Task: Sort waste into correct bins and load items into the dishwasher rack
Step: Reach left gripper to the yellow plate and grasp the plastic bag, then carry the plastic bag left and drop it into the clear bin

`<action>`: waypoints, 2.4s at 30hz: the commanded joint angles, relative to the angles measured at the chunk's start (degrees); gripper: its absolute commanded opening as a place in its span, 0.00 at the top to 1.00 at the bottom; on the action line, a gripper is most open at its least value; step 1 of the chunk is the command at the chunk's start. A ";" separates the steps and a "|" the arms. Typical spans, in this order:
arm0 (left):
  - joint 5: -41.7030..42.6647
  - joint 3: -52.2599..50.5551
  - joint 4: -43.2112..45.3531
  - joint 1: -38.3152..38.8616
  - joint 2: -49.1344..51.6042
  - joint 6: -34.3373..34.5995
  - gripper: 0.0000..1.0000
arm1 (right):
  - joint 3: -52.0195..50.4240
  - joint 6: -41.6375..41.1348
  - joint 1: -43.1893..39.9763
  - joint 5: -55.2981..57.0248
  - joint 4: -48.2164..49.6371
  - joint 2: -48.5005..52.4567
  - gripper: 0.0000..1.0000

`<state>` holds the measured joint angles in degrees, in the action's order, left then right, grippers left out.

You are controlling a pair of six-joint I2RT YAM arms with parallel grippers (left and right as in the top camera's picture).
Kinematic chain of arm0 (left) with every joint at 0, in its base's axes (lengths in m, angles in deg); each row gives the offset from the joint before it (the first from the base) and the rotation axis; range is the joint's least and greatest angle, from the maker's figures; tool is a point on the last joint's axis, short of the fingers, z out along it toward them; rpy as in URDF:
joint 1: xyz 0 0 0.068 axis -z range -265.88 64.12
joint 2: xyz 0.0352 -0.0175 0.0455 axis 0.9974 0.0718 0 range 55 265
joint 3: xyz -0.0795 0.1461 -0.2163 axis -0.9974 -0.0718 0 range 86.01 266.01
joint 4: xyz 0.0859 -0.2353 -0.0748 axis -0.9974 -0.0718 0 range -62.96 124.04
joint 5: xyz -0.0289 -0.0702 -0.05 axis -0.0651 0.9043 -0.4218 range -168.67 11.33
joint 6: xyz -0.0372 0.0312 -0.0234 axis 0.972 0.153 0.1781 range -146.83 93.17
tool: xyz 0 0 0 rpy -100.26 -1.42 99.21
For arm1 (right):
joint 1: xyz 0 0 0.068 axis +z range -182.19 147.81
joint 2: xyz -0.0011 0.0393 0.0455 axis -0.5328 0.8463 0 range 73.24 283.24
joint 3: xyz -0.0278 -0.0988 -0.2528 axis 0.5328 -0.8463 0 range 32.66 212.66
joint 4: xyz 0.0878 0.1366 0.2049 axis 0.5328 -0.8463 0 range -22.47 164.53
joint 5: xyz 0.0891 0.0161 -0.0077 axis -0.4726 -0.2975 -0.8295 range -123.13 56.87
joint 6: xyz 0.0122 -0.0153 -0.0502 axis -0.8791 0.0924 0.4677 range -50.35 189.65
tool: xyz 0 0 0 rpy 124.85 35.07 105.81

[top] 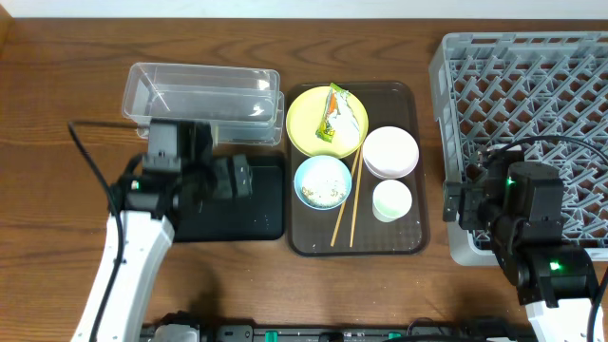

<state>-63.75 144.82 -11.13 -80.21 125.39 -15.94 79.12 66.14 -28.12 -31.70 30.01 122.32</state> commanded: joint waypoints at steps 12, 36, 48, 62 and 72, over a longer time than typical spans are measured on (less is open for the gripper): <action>-5.11 27.50 6.69 12.98 25.29 2.47 0.05 | 1.40 -0.74 0.35 -0.46 0.09 -0.26 0.01; -5.11 28.52 29.97 27.10 51.19 13.42 0.23 | 1.38 -0.72 0.35 -2.14 -0.33 1.95 0.01; -5.11 28.44 30.08 27.19 53.57 13.40 0.59 | 1.38 -0.72 0.35 -2.14 -0.70 1.95 0.01; -5.11 28.44 23.28 23.17 44.17 11.89 0.94 | 1.38 -0.72 0.35 -2.12 -0.72 1.92 0.01; -5.14 28.44 19.41 11.30 32.94 11.93 0.94 | 1.38 -0.70 0.35 -2.12 -0.72 1.92 0.01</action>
<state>-68.36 172.25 9.20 -65.94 158.94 -3.26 79.18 66.16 -28.12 -33.58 29.34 124.24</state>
